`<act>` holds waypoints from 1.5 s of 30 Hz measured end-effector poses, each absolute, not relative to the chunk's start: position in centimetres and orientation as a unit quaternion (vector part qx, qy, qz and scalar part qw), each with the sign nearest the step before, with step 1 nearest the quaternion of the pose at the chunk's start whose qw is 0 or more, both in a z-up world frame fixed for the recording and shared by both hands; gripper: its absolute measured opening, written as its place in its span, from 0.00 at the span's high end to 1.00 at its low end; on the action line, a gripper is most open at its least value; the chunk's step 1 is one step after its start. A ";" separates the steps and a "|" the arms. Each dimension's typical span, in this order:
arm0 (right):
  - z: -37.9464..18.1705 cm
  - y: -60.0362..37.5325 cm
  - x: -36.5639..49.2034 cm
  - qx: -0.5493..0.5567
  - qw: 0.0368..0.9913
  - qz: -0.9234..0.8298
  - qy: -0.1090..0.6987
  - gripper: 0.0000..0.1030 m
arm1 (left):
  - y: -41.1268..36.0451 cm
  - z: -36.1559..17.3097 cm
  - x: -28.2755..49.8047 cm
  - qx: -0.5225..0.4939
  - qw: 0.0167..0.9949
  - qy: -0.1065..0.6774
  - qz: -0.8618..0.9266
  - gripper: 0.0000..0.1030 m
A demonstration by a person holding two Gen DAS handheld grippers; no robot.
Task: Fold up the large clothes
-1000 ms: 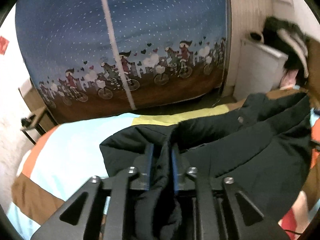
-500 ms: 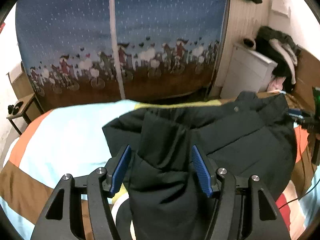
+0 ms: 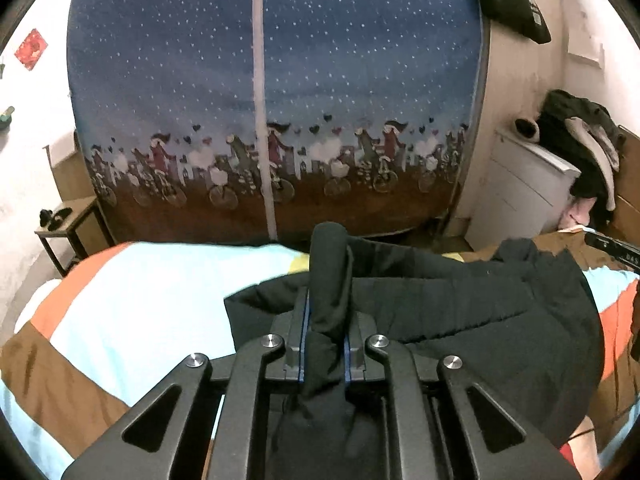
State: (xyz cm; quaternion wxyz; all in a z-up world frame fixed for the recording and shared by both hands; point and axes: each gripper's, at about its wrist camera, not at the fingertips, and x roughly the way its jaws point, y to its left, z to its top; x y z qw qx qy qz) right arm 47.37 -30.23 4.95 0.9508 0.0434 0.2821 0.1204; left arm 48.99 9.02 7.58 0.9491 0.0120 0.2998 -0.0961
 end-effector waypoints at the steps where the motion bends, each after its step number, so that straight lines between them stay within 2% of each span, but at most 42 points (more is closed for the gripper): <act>1: 4.9 -30.0 47.5 0.040 0.950 0.124 0.285 0.98 | 8.9 7.8 49.4 0.012 0.950 0.299 -0.091 0.91; 6: 3.2 -28.0 47.5 0.047 0.934 0.173 0.309 0.97 | 9.0 7.6 52.5 -0.011 0.947 0.317 -0.058 0.91; 12: -0.7 -24.1 49.0 0.001 0.915 0.185 0.358 0.97 | 9.5 3.4 55.2 -0.014 0.935 0.353 -0.013 0.90; 24: -4.1 -21.5 53.5 -0.059 0.924 0.182 0.330 0.97 | 12.1 -2.5 56.0 -0.090 0.929 0.360 -0.016 0.90; 32: -6.4 -20.5 56.7 -0.080 0.921 0.170 0.342 0.99 | 13.1 -2.3 57.1 -0.139 0.915 0.379 -0.026 0.86; 37: -6.9 -19.6 55.0 -0.117 0.930 0.139 0.321 0.98 | 12.4 0.3 55.4 -0.101 0.922 0.373 -0.024 0.84; 40: -6.1 -19.3 53.5 -0.135 0.933 0.128 0.308 0.98 | 11.4 1.9 53.1 -0.070 0.930 0.361 -0.022 0.71; 42: -5.4 -19.9 52.4 -0.117 0.933 0.153 0.303 0.96 | 10.8 3.0 51.1 -0.071 0.935 0.346 -0.030 0.47; 43: -4.9 -20.4 51.8 -0.097 0.933 0.169 0.303 0.94 | 10.4 3.3 50.2 -0.074 0.938 0.338 -0.035 0.43; 44: -4.6 -20.7 51.4 -0.082 0.934 0.176 0.301 0.82 | 10.0 3.8 49.2 -0.078 0.941 0.327 -0.041 0.37; 45: -4.1 -21.1 50.8 -0.064 0.935 0.183 0.296 0.55 | 9.5 4.1 48.3 -0.079 0.943 0.320 -0.048 0.33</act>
